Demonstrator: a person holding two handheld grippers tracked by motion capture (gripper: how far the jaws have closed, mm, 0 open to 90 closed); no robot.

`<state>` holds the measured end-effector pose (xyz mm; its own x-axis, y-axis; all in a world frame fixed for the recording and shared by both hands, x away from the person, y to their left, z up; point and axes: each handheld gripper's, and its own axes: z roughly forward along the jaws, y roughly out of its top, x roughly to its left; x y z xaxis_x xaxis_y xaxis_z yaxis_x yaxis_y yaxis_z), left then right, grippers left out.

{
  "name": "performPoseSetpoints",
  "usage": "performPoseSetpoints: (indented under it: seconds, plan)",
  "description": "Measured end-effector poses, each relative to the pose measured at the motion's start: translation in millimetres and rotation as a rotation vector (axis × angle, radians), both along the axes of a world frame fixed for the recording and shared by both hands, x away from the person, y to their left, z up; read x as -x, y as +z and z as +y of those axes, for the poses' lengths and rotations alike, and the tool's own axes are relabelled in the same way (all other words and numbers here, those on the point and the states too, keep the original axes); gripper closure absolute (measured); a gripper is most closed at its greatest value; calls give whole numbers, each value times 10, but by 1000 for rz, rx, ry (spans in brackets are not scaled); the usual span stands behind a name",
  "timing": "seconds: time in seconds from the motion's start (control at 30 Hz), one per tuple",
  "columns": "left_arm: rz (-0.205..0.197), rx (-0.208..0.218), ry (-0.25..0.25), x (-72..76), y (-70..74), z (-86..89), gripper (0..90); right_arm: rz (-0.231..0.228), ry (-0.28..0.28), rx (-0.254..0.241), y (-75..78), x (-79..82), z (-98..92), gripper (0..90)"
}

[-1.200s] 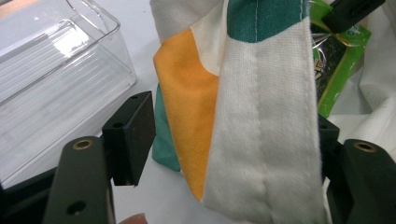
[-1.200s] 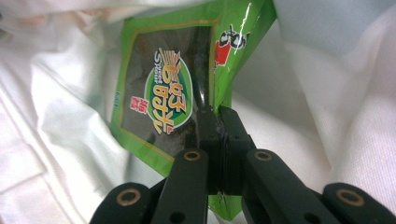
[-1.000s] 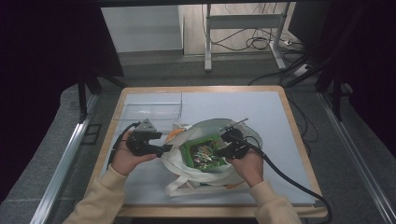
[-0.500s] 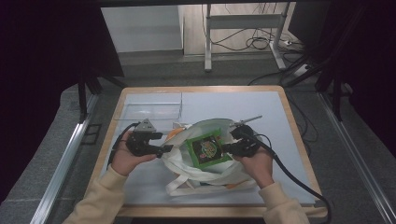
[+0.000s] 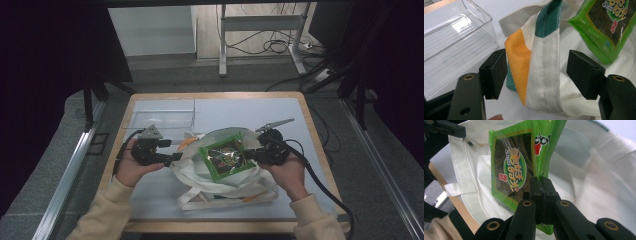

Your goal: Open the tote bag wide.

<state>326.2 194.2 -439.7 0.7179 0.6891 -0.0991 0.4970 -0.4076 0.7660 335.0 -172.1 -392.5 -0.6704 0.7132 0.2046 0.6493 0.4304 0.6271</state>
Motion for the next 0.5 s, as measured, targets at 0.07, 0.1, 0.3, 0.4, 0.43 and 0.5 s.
performPoseSetpoints:
  seconds: [0.07,0.1,0.3,0.4,0.43,0.5]
  plan:
    - [4,7,6,5,8,1,331,-12,8,-4,33,12,-31,891]
    - [0,7,4,1,10,3,331,-21,12,-9,51,16,-45,891]
    - [3,16,1,11,42,-3,331,-47,35,-27,139,6,-97,891]
    - [-3,29,-10,19,82,1,331,-54,44,-28,164,-10,-102,891]
    - [-2,36,-13,23,96,3,331,-55,47,-34,162,-18,-99,891]
    - [-7,34,-19,36,132,3,331,-60,58,-35,154,-36,-92,891]
